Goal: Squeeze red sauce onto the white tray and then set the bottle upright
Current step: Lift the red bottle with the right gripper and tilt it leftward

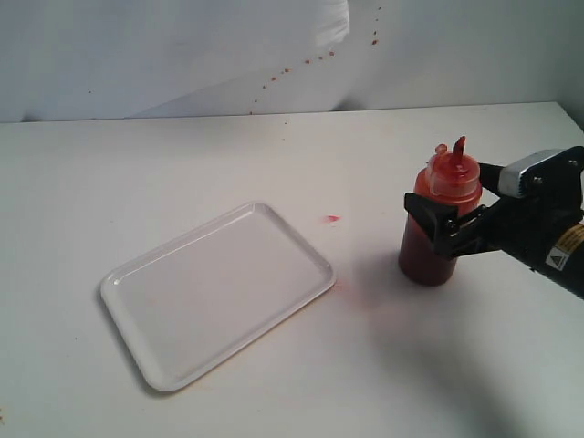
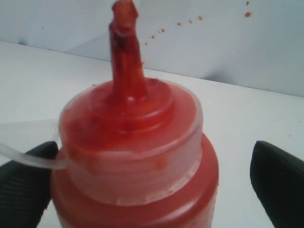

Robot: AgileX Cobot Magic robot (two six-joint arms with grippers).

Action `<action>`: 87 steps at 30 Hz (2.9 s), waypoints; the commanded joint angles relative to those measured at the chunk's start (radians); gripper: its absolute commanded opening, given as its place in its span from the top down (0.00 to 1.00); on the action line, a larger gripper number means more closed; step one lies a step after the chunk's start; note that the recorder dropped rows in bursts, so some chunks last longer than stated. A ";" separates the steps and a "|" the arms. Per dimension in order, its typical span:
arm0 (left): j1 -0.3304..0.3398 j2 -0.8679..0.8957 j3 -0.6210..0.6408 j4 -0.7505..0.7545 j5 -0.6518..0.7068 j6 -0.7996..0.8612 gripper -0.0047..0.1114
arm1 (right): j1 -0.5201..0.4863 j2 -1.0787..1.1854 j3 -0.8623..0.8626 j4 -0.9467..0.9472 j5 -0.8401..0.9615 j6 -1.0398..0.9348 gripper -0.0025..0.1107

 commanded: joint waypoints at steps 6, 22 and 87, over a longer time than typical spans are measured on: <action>-0.004 -0.003 0.005 -0.009 0.003 -0.003 0.96 | 0.002 0.034 -0.041 -0.021 0.026 -0.008 0.10; -0.004 -0.003 0.005 -0.009 0.003 -0.001 0.96 | 0.002 0.028 -0.041 -0.231 -0.113 0.159 0.98; -0.004 -0.003 -0.036 -0.046 -0.355 -0.676 0.25 | 0.389 -0.109 -0.241 0.226 -0.050 1.120 0.98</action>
